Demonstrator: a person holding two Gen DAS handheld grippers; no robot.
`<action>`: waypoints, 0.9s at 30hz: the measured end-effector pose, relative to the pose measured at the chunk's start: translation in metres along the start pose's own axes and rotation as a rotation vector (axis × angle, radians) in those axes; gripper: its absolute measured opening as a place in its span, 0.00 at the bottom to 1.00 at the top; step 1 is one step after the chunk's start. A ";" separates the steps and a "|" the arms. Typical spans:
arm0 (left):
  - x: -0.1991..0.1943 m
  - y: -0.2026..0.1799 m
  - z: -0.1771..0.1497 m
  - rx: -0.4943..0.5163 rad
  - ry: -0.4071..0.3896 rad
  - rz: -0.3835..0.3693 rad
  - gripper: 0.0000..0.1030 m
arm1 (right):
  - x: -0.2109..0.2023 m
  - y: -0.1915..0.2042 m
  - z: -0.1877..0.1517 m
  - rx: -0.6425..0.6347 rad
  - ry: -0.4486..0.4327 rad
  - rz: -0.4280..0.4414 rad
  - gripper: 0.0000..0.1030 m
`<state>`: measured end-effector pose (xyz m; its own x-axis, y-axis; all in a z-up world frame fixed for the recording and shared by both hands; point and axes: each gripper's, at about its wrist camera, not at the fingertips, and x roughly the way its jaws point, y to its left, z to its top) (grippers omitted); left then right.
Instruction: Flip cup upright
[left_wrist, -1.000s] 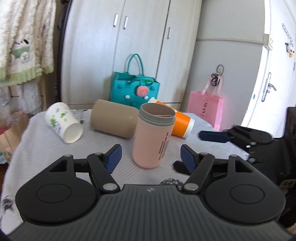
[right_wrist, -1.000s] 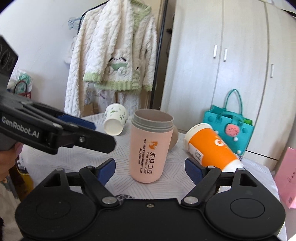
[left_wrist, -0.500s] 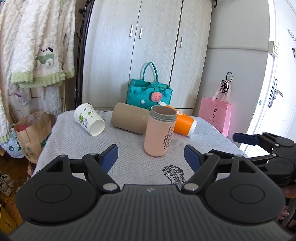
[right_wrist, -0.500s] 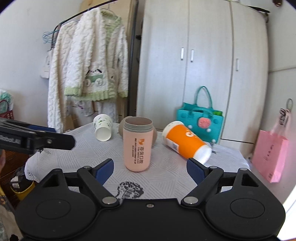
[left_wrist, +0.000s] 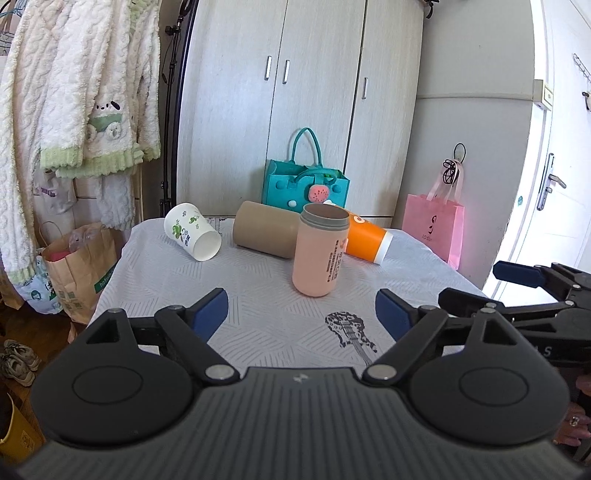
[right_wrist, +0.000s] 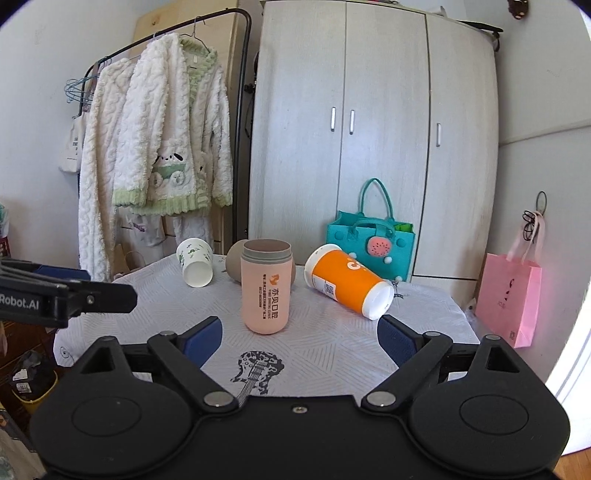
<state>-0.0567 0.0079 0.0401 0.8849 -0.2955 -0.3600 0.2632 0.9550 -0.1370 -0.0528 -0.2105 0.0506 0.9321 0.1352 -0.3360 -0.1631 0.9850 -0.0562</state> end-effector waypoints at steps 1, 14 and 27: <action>-0.003 0.000 -0.001 -0.002 -0.008 -0.001 0.85 | -0.002 0.000 -0.001 0.004 0.000 -0.008 0.91; -0.006 0.002 -0.005 -0.017 0.019 0.076 1.00 | -0.017 0.009 -0.005 0.038 -0.011 -0.107 1.00; -0.002 0.005 -0.008 -0.051 -0.019 0.165 1.00 | -0.004 0.009 -0.006 0.077 0.006 -0.213 1.00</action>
<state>-0.0604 0.0135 0.0332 0.9219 -0.1341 -0.3636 0.0948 0.9877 -0.1240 -0.0599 -0.2026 0.0456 0.9408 -0.0767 -0.3300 0.0621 0.9966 -0.0548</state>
